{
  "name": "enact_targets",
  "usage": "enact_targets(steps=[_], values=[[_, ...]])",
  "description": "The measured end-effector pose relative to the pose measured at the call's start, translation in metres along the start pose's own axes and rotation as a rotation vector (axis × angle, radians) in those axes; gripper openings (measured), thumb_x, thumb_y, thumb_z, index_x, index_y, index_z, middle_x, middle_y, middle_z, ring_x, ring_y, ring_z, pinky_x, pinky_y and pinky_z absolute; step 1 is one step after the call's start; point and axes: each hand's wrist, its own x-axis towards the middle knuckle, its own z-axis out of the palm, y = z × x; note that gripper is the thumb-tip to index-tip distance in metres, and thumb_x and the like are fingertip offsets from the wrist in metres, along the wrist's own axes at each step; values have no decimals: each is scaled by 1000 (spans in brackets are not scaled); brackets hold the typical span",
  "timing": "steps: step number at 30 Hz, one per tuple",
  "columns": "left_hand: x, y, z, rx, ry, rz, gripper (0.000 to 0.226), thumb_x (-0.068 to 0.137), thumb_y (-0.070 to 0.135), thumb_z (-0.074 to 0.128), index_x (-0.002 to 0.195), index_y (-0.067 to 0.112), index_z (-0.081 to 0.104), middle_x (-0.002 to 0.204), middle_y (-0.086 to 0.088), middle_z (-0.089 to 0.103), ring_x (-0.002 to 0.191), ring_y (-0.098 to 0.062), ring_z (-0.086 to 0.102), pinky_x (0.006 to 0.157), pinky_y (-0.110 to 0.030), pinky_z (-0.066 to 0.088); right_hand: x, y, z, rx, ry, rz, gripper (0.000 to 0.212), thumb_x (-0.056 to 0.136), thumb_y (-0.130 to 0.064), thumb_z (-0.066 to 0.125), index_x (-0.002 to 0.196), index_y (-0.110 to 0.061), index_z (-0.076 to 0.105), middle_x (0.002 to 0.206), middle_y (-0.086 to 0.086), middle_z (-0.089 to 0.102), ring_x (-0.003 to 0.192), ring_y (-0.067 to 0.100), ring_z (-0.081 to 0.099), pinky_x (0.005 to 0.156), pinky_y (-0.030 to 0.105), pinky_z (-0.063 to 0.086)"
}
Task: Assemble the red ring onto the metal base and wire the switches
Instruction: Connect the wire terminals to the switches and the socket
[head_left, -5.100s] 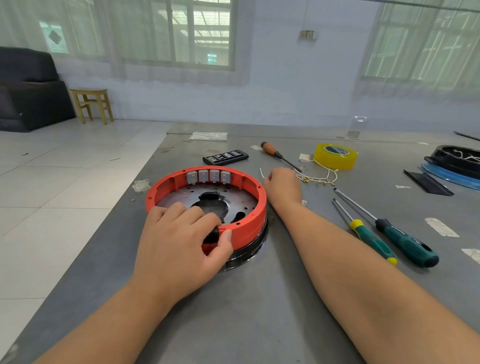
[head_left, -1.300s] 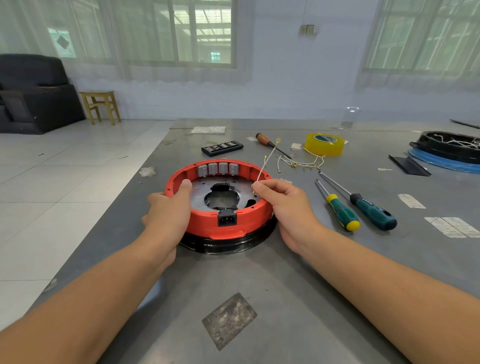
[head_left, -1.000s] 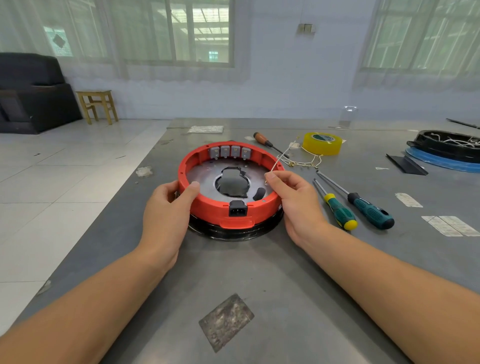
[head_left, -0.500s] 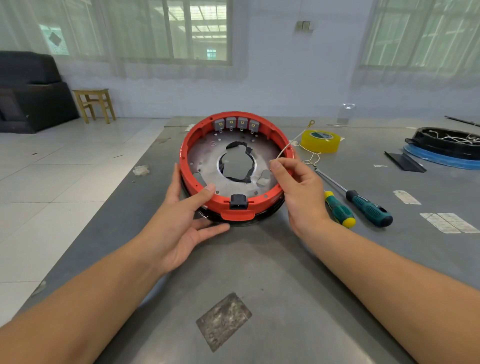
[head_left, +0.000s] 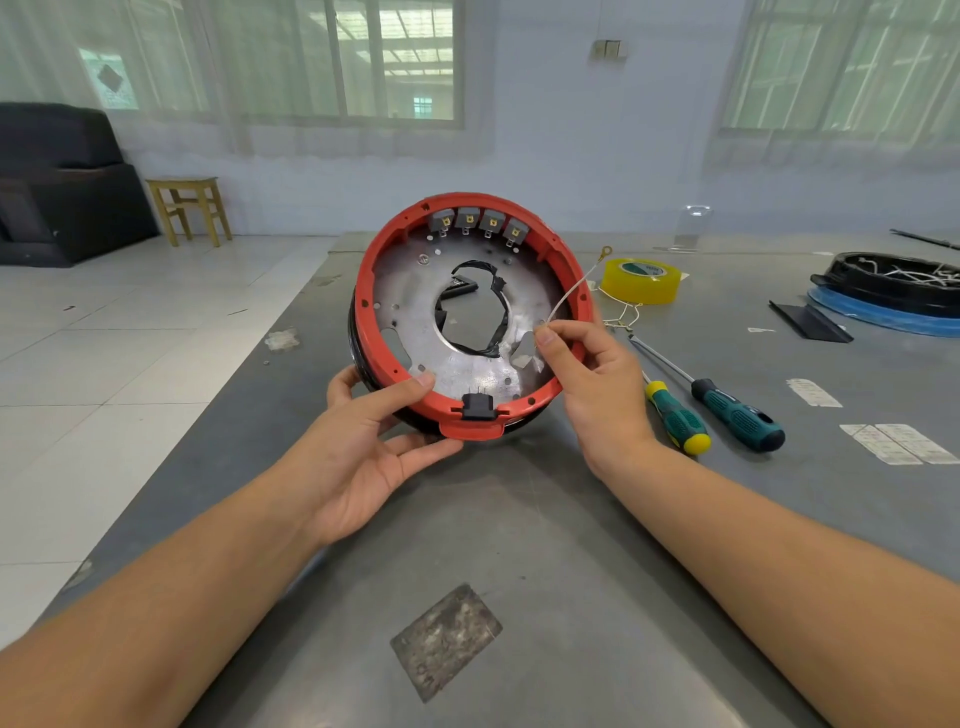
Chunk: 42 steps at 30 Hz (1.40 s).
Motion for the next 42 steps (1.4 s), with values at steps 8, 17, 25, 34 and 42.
enact_targets(steps=[8,17,25,34,42], values=[[1,-6,-1,5,26,68,90,71,3,89,139,40,42,120,-17,77,103,-52,73,77,-63,62,-5,-16,0,-274,-26,-112,8,91,-32,77,86,-38,75,158,-14,35,147,11,34,118,30,30],[2,-11,-7,164,-37,236,82,79,5,86,137,43,42,122,-14,75,112,-43,73,84,-64,61,-15,-41,12,-240,-210,-181,4,91,-20,77,92,-22,80,79,-15,74,72,2,66,66,18,53],[3,-14,-7,210,-47,283,88,70,9,92,136,47,45,115,-10,75,104,-35,77,80,-59,63,-8,-49,17,-125,-315,50,1,90,-7,75,90,-9,76,84,16,77,72,15,71,67,25,58],[3,-15,-8,238,-77,280,92,64,14,95,134,49,47,124,-13,72,106,-37,76,80,-57,63,1,-51,10,-18,-396,299,4,88,-8,79,90,-7,76,74,3,71,74,15,67,72,20,57],[3,-17,-9,276,-110,288,93,64,14,95,134,51,47,123,-10,72,105,-38,76,79,-54,64,4,-54,5,-98,-498,337,4,88,-7,78,91,-4,76,80,4,75,75,15,74,80,25,61]])
